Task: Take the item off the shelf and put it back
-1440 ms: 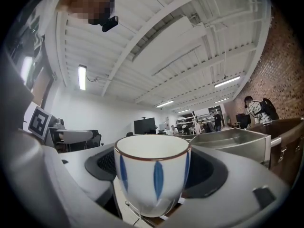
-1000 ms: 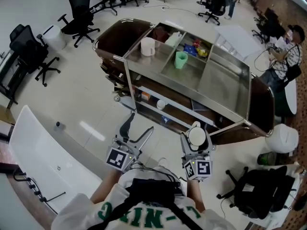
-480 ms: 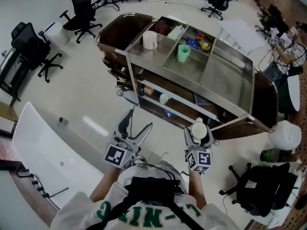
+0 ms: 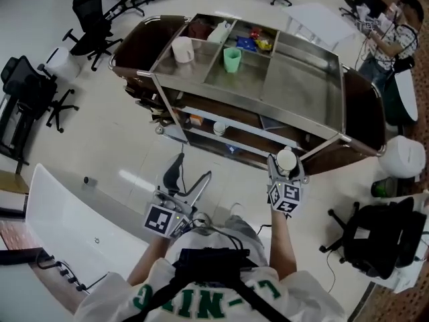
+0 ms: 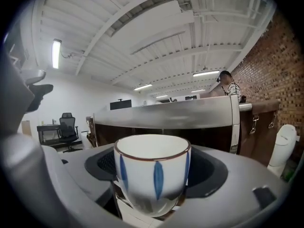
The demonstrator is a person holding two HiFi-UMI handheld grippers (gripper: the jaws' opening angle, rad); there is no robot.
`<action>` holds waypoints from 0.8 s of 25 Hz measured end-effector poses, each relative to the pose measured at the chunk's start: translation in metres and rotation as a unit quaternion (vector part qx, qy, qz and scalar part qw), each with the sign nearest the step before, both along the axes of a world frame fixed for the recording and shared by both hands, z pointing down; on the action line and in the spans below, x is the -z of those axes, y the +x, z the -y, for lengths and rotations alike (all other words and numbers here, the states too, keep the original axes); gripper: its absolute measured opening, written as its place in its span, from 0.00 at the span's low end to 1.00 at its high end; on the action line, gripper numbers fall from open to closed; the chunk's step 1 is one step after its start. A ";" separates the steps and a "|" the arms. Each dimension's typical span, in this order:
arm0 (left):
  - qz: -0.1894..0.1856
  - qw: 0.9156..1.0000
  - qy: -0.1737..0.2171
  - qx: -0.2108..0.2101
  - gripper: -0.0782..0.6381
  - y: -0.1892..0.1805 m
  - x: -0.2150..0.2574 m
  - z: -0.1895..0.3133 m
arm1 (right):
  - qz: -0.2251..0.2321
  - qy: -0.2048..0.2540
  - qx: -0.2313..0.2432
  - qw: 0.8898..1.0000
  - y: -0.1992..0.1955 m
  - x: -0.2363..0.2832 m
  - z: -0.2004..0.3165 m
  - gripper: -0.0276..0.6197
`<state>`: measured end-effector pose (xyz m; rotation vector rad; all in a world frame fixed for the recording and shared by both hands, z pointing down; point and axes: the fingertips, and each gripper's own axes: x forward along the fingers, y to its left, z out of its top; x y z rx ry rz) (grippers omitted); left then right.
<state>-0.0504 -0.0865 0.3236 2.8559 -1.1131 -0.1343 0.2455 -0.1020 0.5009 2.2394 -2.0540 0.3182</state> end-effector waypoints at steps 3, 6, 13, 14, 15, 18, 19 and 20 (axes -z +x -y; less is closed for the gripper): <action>0.024 1.000 0.018 -0.005 0.58 0.000 -0.014 0.003 | -0.002 -0.008 -0.002 1.000 0.013 -0.020 0.013 0.68; 0.010 1.000 -0.004 -0.017 0.58 0.018 -0.007 0.004 | -0.007 -0.017 -0.003 1.000 0.028 -0.037 0.032 0.68; 0.042 0.999 -0.012 -0.025 0.58 0.029 -0.031 0.005 | -0.010 -0.038 -0.013 0.999 0.068 -0.083 0.066 0.68; 0.054 0.998 -0.012 -0.021 0.58 0.026 -0.038 0.006 | -0.005 -0.039 -0.018 0.999 0.073 -0.088 0.071 0.68; 0.061 0.998 -0.018 -0.016 0.58 0.022 -0.043 0.006 | -0.001 -0.040 -0.022 0.999 0.077 -0.096 0.077 0.68; 0.053 0.997 -0.052 -0.003 0.58 0.027 -0.043 0.007 | 0.004 -0.042 -0.029 0.999 0.087 -0.117 0.089 0.68; 0.049 0.997 -0.060 -0.002 0.58 0.030 -0.042 0.007 | 0.004 -0.041 -0.032 0.999 0.093 -0.121 0.093 0.68; 0.051 0.997 -0.065 0.000 0.58 0.031 -0.045 0.007 | 0.003 -0.041 -0.035 0.999 0.098 -0.124 0.097 0.68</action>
